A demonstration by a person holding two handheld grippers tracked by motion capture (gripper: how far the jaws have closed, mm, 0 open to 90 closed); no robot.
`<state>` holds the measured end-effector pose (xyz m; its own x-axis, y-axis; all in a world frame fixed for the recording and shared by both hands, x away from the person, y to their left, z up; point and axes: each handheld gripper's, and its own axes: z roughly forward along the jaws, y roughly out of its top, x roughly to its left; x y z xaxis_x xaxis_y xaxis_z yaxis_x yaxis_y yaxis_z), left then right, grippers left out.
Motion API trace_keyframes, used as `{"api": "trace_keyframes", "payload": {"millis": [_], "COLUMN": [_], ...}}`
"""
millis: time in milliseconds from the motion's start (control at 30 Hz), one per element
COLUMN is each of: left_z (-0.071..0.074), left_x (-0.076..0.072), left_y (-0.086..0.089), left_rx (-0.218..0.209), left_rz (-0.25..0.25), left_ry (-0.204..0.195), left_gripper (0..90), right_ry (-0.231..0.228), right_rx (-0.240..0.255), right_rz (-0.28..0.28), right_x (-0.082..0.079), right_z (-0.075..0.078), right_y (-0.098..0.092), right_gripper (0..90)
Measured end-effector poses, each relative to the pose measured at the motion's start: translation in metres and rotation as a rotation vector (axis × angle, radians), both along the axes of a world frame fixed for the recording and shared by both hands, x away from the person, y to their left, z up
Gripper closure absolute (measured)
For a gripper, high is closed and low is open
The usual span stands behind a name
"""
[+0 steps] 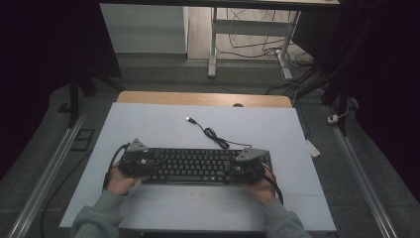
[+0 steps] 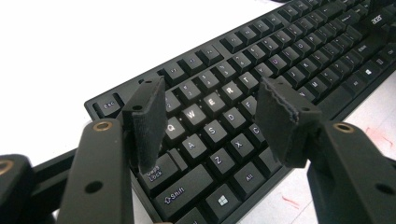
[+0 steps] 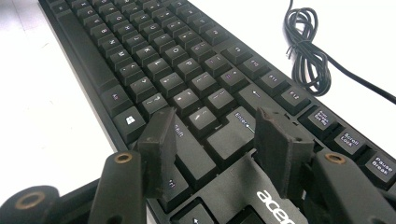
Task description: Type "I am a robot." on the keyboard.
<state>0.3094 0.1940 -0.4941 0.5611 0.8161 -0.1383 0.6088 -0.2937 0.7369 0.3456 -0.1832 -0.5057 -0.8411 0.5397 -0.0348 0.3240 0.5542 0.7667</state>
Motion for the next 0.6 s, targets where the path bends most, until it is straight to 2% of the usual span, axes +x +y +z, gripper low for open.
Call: {"api": "trace_keyframes", "payload": {"millis": [600], "left_z": [-0.0013], "left_x": [0.0030], "left_y": [-0.0065], "left_rx": [0.018], "left_rz": [-0.008], "left_ry": [0.002], "left_gripper": [42.2], "right_ry": [0.003], "right_rx": [-0.002], "right_rz": [0.002], "right_x": [-0.0006], "right_z": [-0.0010], "right_y": [0.0016], "right_gripper": [48.9]}}
